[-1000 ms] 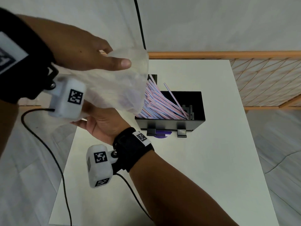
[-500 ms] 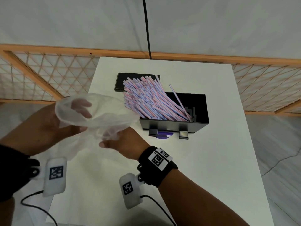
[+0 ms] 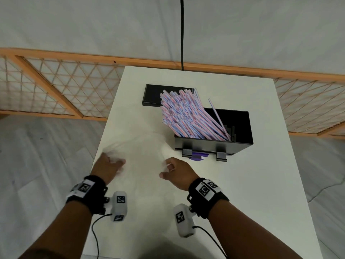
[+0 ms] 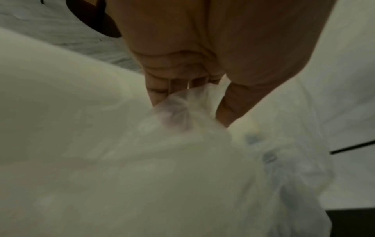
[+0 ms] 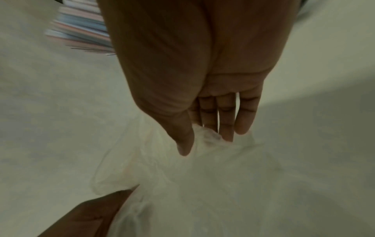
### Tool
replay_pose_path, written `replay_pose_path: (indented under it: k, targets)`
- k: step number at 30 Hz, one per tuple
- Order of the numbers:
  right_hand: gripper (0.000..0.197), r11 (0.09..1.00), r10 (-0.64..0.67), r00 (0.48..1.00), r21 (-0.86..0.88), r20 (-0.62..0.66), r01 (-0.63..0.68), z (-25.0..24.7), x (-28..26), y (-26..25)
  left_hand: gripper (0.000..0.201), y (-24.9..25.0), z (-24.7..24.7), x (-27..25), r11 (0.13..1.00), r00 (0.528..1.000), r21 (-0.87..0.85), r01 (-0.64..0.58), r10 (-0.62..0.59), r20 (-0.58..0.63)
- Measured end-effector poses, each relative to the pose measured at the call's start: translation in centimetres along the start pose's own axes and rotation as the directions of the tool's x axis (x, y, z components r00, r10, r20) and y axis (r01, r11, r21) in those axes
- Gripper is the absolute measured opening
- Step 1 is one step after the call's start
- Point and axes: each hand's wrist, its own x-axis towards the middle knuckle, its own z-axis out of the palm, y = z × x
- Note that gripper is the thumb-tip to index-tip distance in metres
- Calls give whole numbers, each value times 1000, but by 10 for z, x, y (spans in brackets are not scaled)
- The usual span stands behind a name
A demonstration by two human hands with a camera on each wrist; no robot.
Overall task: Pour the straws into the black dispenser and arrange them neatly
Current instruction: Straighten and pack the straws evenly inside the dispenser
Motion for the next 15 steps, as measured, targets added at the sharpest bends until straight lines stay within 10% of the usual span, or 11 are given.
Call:
replay_pose_path:
  k: [10,15]
  targets:
    - [28,995,96,946,-8,-310,-104,-57,-57,33,101,27,33,-1,996,987,48,-79,84,-133]
    - [9,990,-83,805,47,-587,136,-102,-87,14,65,83,34,-28,917,885,1,-399,386,-261]
